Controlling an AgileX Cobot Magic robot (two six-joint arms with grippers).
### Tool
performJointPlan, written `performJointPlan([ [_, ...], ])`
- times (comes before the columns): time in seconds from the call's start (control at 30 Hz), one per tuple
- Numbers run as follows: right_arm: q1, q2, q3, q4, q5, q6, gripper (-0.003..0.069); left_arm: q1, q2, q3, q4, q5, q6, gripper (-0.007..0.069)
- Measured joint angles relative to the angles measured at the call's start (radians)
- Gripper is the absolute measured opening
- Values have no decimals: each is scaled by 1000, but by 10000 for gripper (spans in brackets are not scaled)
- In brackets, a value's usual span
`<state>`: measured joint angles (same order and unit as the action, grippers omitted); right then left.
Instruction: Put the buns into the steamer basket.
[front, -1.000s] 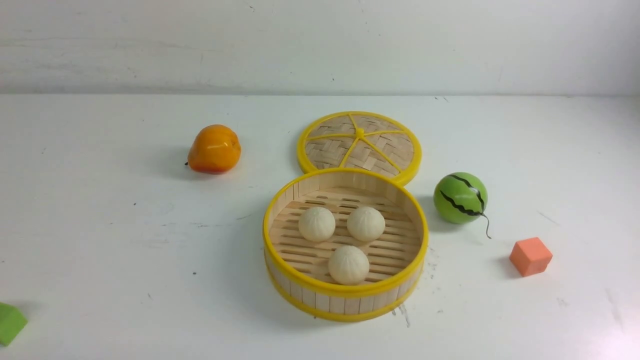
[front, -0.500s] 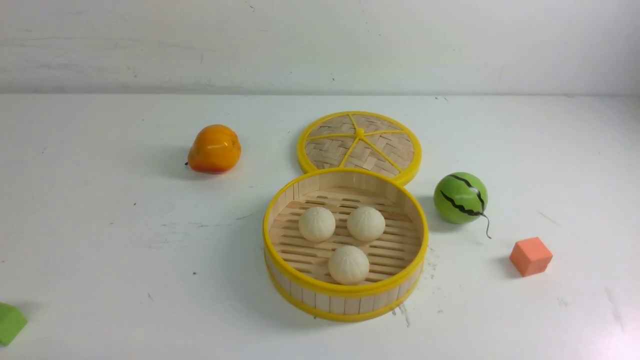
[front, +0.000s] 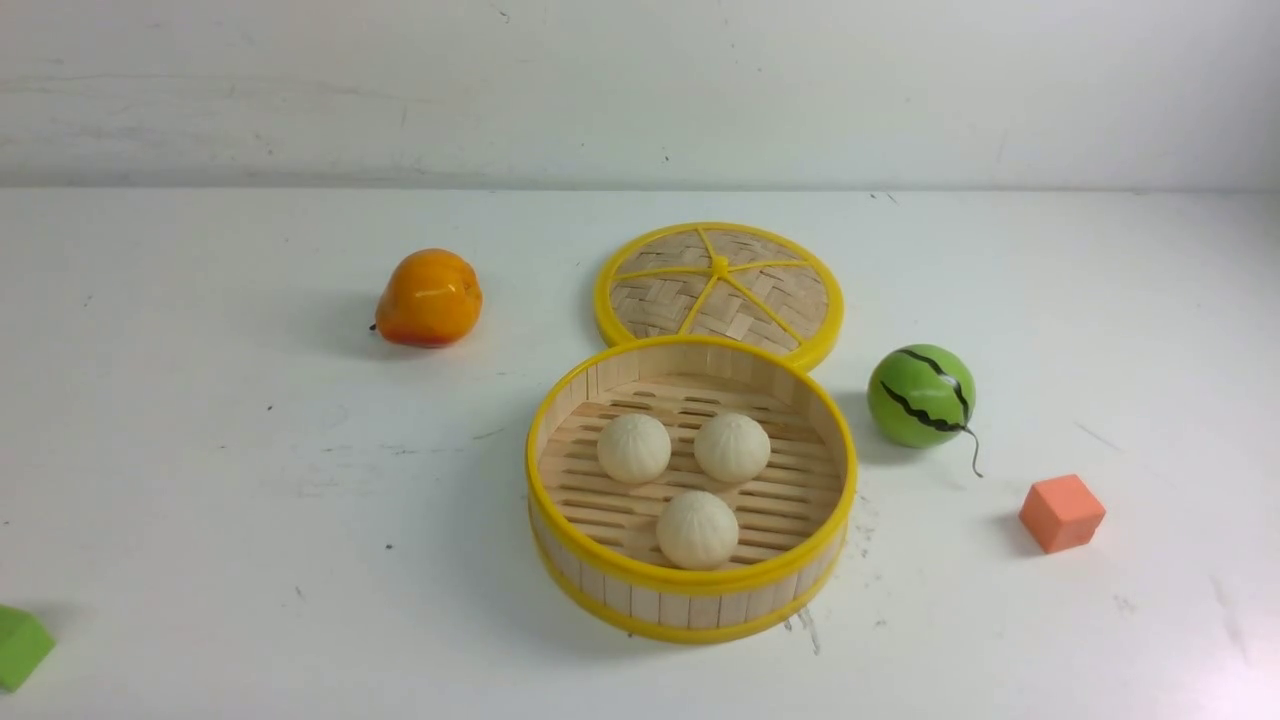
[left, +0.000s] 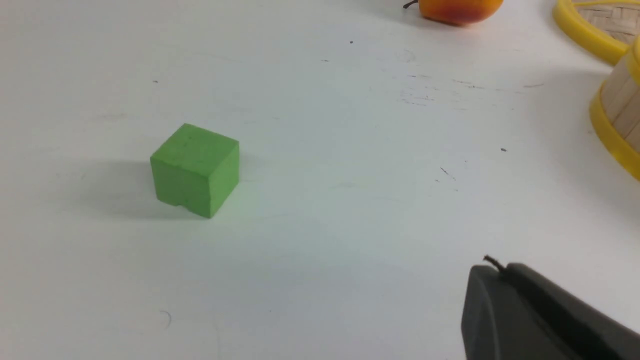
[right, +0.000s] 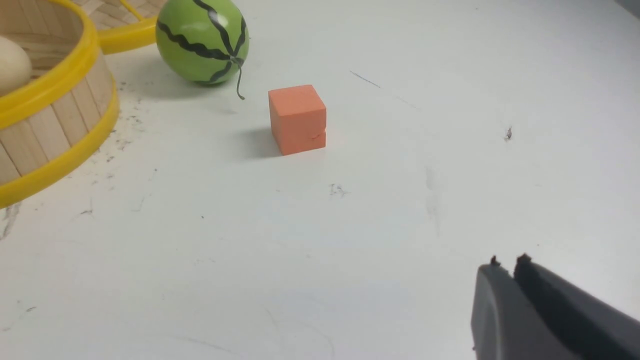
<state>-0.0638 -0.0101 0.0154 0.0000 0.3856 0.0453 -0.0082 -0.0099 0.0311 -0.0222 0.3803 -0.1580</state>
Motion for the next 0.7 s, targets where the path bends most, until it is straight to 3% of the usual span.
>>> performJointPlan([
  [0.7, 0, 0, 0, 0, 0, 0, 82, 0, 0, 0, 0, 0, 0, -6],
])
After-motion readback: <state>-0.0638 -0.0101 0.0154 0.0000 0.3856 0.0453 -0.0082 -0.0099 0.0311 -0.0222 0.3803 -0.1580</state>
